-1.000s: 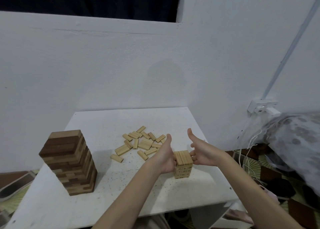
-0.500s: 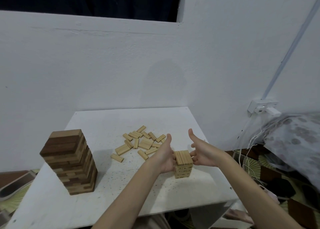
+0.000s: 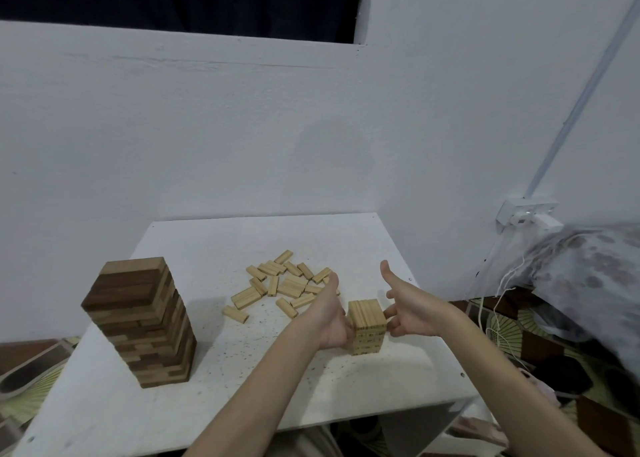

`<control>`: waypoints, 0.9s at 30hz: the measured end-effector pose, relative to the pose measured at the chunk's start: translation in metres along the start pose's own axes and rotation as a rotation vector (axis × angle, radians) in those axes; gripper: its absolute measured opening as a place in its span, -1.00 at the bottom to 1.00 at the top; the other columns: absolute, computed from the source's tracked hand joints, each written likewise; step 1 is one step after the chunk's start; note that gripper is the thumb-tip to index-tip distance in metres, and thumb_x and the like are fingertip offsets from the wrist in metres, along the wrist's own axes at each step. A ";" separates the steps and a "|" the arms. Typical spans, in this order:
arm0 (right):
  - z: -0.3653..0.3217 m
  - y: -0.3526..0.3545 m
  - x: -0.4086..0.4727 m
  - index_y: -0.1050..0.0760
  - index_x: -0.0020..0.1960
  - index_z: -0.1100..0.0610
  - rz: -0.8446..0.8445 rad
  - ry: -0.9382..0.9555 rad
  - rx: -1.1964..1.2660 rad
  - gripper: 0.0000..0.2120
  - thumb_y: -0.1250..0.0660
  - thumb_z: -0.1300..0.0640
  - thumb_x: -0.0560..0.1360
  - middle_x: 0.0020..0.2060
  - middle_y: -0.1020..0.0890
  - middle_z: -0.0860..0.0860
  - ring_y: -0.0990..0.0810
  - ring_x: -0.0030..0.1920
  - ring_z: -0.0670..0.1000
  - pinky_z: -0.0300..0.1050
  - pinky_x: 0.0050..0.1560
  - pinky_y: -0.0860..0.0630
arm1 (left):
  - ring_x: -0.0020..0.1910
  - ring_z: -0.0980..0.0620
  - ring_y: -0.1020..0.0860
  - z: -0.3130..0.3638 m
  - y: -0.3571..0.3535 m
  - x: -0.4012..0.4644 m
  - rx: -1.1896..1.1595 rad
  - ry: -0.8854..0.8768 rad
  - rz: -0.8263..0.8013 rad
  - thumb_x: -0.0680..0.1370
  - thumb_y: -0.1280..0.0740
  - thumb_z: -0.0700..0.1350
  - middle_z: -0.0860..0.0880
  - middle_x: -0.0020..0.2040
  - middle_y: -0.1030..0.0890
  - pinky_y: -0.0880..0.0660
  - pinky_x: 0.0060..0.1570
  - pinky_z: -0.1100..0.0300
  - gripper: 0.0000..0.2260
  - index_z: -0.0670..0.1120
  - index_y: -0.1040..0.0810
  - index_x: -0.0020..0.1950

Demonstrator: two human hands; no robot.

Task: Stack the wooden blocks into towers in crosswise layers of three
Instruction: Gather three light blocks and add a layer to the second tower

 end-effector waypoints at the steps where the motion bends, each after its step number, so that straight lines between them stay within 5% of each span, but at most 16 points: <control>1: 0.000 -0.001 -0.001 0.15 0.56 0.07 -0.004 -0.003 -0.008 -0.09 0.05 -0.48 0.43 0.40 -0.28 0.36 -0.39 0.35 0.29 0.17 0.47 -0.11 | 0.40 -0.24 -0.31 0.000 0.000 0.002 -0.013 -0.001 -0.006 0.60 0.17 0.27 -0.33 0.41 -0.30 -0.30 0.12 -0.04 -0.29 -0.26 -0.02 0.51; 7: -0.004 -0.007 -0.003 0.27 0.55 0.10 -0.035 0.005 -0.061 -0.09 0.10 -0.45 0.46 0.42 -0.20 0.43 -0.24 0.42 0.39 0.28 0.41 -0.11 | 0.42 -0.25 -0.26 -0.001 -0.002 0.008 0.010 -0.016 -0.029 0.62 0.17 0.23 -0.33 0.44 -0.23 -0.22 0.30 -0.06 -0.33 -0.26 0.01 0.52; 10: -0.005 0.010 0.002 0.16 0.56 0.12 0.040 0.027 -0.144 -0.12 0.05 -0.43 0.48 0.47 -0.14 0.35 -0.17 0.45 0.35 0.26 0.39 -0.18 | 0.48 -0.15 -0.13 0.005 0.025 0.024 0.096 -0.051 0.099 0.65 0.02 0.04 -0.22 0.51 -0.11 -0.11 0.40 -0.03 -0.47 -0.19 0.05 0.53; 14: -0.028 0.035 -0.002 -0.01 0.55 0.11 0.220 0.197 -0.486 -0.44 -0.13 0.06 0.62 0.50 -0.18 0.13 -0.25 0.44 0.15 0.07 0.38 -0.29 | 0.13 -0.02 -0.37 0.033 0.053 0.038 0.808 -0.251 0.223 0.54 -0.24 -0.25 -0.09 0.26 -0.34 -0.35 0.06 0.10 -0.38 -0.17 0.02 0.51; 16: -0.039 0.029 -0.004 0.05 0.55 0.07 0.192 0.280 -0.692 -0.33 -0.20 0.25 0.54 0.49 -0.21 0.10 -0.29 0.40 0.09 -0.07 0.29 -0.35 | 0.21 -0.04 -0.42 0.035 0.051 0.044 1.072 -0.334 0.189 0.47 -0.37 -0.24 -0.10 0.32 -0.36 -0.43 0.11 0.11 -0.18 -0.16 0.13 0.53; 19: -0.042 0.003 -0.007 0.17 0.56 0.02 0.098 0.341 -0.974 -0.03 -0.43 0.25 0.42 0.47 -0.23 0.08 -0.30 0.40 0.09 -0.16 0.20 -0.37 | 0.43 -0.07 -0.25 0.036 0.051 0.049 1.227 -0.466 0.223 0.29 -0.58 -0.07 -0.11 0.46 -0.25 -0.30 0.35 0.03 0.08 -0.11 0.15 0.54; 22: -0.039 -0.015 -0.001 0.23 0.56 0.00 0.100 0.383 -1.189 0.19 -0.60 0.10 0.27 0.46 -0.25 0.04 -0.23 0.44 0.08 0.00 0.39 -0.25 | 0.41 -0.01 -0.25 0.029 0.052 0.056 1.218 -0.541 0.224 0.23 -0.61 -0.01 -0.04 0.43 -0.28 -0.28 0.34 0.12 0.13 -0.09 0.11 0.53; 27: -0.031 -0.023 0.013 0.21 0.55 -0.04 0.116 0.425 -1.322 0.19 -0.60 0.06 0.26 0.40 -0.33 0.01 -0.26 0.39 0.06 -0.02 0.36 -0.26 | 0.35 0.05 -0.30 0.023 0.051 0.062 1.161 -0.581 0.224 0.24 -0.61 0.00 0.02 0.36 -0.34 -0.32 0.30 0.14 0.10 -0.06 0.09 0.53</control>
Point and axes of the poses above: each hand's wrist, its own x-axis towards the middle knuckle, its own y-axis out of the back of the hand, z = x × y, the point moved 10 cm from there along x, towards the middle knuckle
